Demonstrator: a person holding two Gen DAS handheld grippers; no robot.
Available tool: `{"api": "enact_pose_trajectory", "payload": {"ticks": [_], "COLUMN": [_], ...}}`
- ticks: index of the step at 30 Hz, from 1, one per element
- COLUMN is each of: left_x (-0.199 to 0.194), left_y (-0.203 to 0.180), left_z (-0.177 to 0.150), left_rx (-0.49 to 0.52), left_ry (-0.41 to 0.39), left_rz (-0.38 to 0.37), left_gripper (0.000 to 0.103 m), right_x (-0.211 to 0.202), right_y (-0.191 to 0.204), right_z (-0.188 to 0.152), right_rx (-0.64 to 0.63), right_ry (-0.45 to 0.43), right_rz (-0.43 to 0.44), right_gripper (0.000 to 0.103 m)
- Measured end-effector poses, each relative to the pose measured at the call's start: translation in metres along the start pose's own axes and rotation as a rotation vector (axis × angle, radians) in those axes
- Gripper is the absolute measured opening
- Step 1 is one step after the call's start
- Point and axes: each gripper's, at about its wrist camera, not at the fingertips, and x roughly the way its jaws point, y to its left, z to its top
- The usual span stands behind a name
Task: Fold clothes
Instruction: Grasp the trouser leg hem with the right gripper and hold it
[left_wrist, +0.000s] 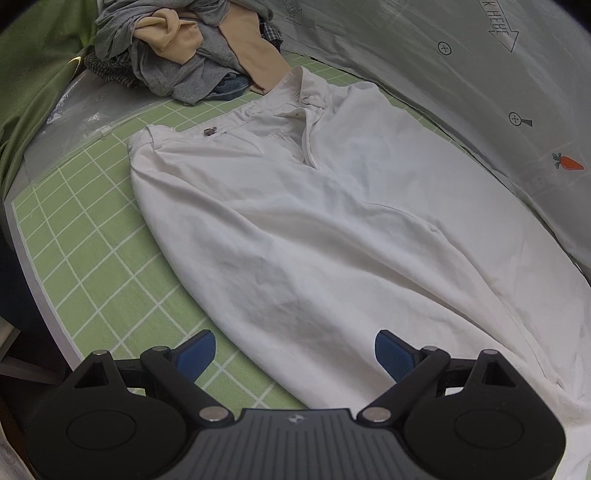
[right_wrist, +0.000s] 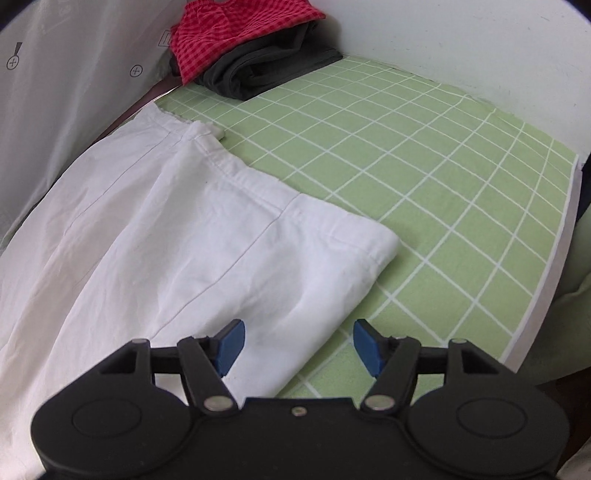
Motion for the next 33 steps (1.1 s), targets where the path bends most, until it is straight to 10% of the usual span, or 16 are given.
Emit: {"api": "enact_pose_trajectory", "payload": {"ticks": [4, 6, 7, 13, 17, 21, 33], "left_x": [-0.009, -0.010, -0.010, -0.017, -0.008, -0.004, 0.039], "left_y": [0.007, 0.011, 0.013, 0.025, 0.043, 0.059, 0.110], "left_z": [-0.009, -0.015, -0.017, -0.023, -0.022, -0.017, 0.039], "left_rx": [0.001, -0.011, -0.018, -0.034, -0.094, -0.108, -0.260], "left_ry": [-0.006, -0.002, 0.002, -0.011, 0.024, 0.024, 0.027], "left_rz": [0.016, 0.018, 0.019, 0.038, 0.029, 0.052, 0.038], "left_gripper": [0.093, 0.093, 0.093, 0.093, 0.093, 0.093, 0.084], "right_x": [0.001, -0.004, -0.008, -0.118, -0.079, -0.065, -0.069], "right_y": [0.010, 0.012, 0.011, 0.003, -0.003, -0.029, -0.019], "right_z": [-0.002, -0.001, 0.001, 0.018, 0.001, -0.007, -0.013], "right_rx": [-0.080, -0.117, -0.126, -0.062, -0.171, 0.042, 0.079], "right_ry": [-0.012, -0.031, -0.041, -0.294, -0.192, -0.077, -0.089], "right_rz": [-0.005, 0.002, 0.013, 0.168, -0.023, 0.048, -0.036], "right_gripper": [0.056, 0.009, 0.003, 0.002, 0.002, 0.002, 0.003]}}
